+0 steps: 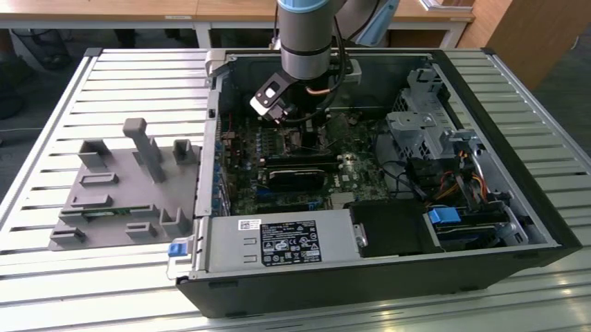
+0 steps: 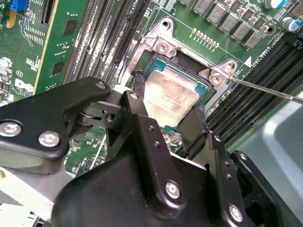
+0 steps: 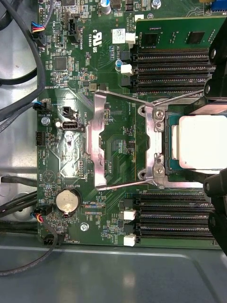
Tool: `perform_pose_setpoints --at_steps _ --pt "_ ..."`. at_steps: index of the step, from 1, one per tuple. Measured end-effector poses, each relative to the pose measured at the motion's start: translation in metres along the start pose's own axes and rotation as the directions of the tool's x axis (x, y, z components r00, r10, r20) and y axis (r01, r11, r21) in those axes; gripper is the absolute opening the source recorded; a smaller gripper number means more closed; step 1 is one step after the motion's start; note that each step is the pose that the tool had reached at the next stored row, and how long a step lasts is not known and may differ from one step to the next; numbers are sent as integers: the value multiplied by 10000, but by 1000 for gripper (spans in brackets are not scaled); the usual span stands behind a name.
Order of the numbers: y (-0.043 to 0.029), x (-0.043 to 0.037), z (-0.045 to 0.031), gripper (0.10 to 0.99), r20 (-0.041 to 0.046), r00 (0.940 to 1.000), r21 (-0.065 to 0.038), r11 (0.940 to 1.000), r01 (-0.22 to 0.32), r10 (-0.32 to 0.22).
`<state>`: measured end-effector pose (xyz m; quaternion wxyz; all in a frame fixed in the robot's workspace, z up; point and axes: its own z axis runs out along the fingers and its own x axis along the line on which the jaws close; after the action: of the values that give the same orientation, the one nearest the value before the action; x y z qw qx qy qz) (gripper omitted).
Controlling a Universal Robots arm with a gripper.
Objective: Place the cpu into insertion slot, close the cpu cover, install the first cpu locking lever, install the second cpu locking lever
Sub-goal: 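Place the cpu into insertion slot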
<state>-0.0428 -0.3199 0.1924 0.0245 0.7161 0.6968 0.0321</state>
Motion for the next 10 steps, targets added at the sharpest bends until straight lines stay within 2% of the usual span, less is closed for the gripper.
perform_pose_setpoints --at_steps 10 --pt "0 0 2 541 -2 10000 -1 10000 0 0"
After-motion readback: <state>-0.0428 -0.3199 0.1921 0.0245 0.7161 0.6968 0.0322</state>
